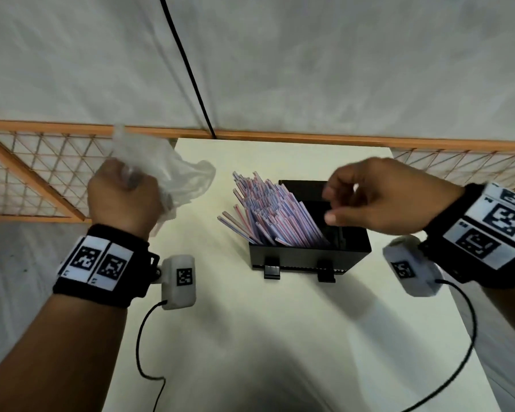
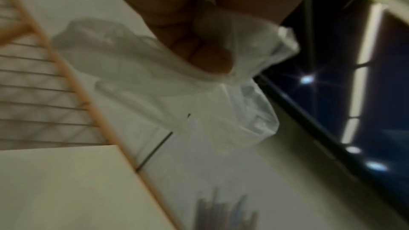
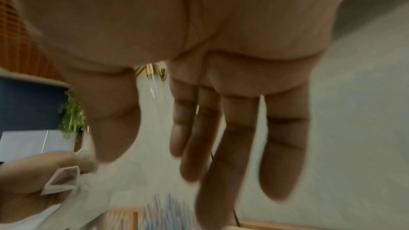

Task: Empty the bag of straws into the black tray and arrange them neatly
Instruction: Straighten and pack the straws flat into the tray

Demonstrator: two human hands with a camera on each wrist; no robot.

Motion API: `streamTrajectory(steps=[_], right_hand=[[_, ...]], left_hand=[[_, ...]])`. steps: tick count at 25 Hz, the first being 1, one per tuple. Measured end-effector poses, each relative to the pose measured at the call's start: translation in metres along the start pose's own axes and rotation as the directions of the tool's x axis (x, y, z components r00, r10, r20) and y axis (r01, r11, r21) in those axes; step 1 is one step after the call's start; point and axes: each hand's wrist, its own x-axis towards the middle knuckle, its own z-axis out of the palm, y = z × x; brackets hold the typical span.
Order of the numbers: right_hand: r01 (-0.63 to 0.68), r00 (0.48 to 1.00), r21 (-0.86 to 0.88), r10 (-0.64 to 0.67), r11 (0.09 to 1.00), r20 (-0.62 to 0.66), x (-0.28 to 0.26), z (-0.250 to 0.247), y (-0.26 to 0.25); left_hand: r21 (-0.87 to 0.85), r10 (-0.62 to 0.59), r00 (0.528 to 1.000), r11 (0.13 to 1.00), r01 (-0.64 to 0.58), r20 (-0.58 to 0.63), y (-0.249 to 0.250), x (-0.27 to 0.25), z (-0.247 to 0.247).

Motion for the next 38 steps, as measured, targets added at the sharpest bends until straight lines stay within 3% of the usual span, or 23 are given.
streamTrajectory(steps=[2,4,6,10,12,15,16,19,21,26,29,33,36,38], right_hand=[[-0.077,0.973,-0.222,0.122,0.972,0.196,-0.01,-0.004,0.007],[-0.11,0.949,-0.291,0.187,0.95,0.253,-0.019,-0.003,0.009],[-0.116,0.951,-0.258,0.182,0.959,0.249,-0.024,0.006,0.013],[-0.107,0.935,-0.131,0.145,0.986,0.323,-0.028,0.051,0.021],[-0.112,0.94,-0.079,0.132,0.991,0.314,-0.025,0.078,0.027],[-0.123,0.976,-0.006,0.122,0.992,0.179,-0.013,0.107,0.031],[-0.12,0.986,0.021,0.117,0.993,0.116,-0.008,0.114,0.032],[-0.118,0.992,0.08,0.122,0.99,-0.044,0.008,0.131,0.035],[-0.127,0.989,0.06,0.131,0.99,-0.063,0.018,0.142,0.039],[-0.173,0.983,-0.022,0.174,0.985,0.052,0.031,0.162,0.046],[-0.194,0.974,-0.059,0.199,0.979,0.105,0.038,0.163,0.05],[-0.16,0.978,-0.037,0.163,0.986,0.127,0.045,0.165,0.05],[-0.135,0.973,-0.091,0.15,0.987,0.175,0.047,0.168,0.048],[-0.12,0.977,-0.082,0.133,0.989,0.168,0.048,0.168,0.044]], left_hand=[[0.105,-0.104,0.994,0.989,0.1,0.036,-0.024,0.001,0.009],[0.15,-0.177,0.971,0.977,0.153,0.164,-0.047,-0.001,0.029],[0.356,-0.211,0.908,0.932,0.075,0.362,-0.07,-0.011,0.052],[0.509,-0.275,0.842,0.861,0.001,0.464,-0.11,-0.032,0.08],[0.581,-0.319,0.785,0.812,-0.063,0.531,-0.129,-0.042,0.091],[0.656,-0.446,0.648,0.747,-0.11,0.617,-0.144,-0.054,0.099],[0.67,-0.447,0.642,0.728,-0.143,0.623,-0.145,-0.055,0.1],[0.661,-0.287,0.762,0.712,-0.236,0.581,-0.132,-0.056,0.094],[0.579,-0.209,0.796,0.789,-0.205,0.567,-0.116,-0.056,0.088],[0.212,-0.084,0.767,0.975,-0.069,0.637,-0.084,-0.066,0.083],[0.013,-0.058,0.768,0.998,0.065,0.638,-0.054,-0.077,0.091],[0.062,-0.129,0.787,0.991,0.115,0.604,-0.024,-0.09,0.108],[0.18,-0.153,0.822,0.982,0.062,0.549,-0.012,-0.094,0.117],[0.152,-0.181,0.837,0.981,0.118,0.516,-0.008,-0.095,0.122]])
